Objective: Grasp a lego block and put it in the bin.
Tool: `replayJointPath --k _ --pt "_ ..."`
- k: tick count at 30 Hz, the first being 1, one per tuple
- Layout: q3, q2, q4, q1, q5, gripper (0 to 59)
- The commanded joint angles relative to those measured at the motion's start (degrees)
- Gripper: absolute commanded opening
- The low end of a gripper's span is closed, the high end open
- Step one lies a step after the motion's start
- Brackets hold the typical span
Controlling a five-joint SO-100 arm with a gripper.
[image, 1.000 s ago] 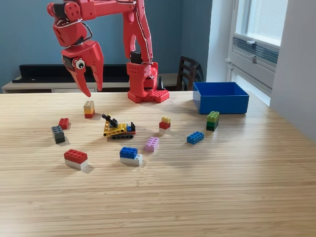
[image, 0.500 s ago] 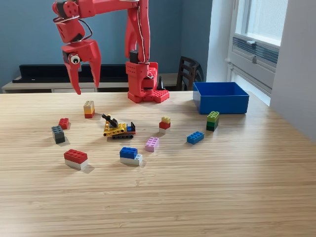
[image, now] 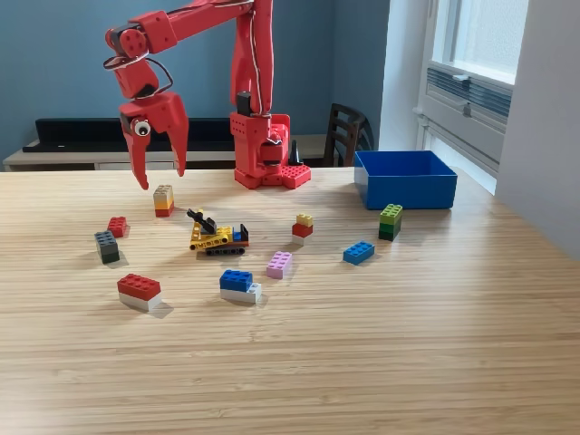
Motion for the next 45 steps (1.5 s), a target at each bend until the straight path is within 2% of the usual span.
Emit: replayJointPath --k 1,10,21,25,31,38,45 --pt "-0.7 3.69 -2.02 0.26 -0.09 24.5" --pt "5.36 3.6 -10.11 -1.76 0.7 24.9" --pt "10.72 3.6 -14.77 -5.01 3.87 23.9" --pt "11.07 3.6 -14.77 -4.83 3.96 19.1" --pt "11.16 3.6 -14.85 -4.22 4.75 4.3" --pt "11.87 3.6 -14.85 -4.22 4.39 0.1" --pt "10.72 3.69 -14.33 -4.39 2.29 0.1"
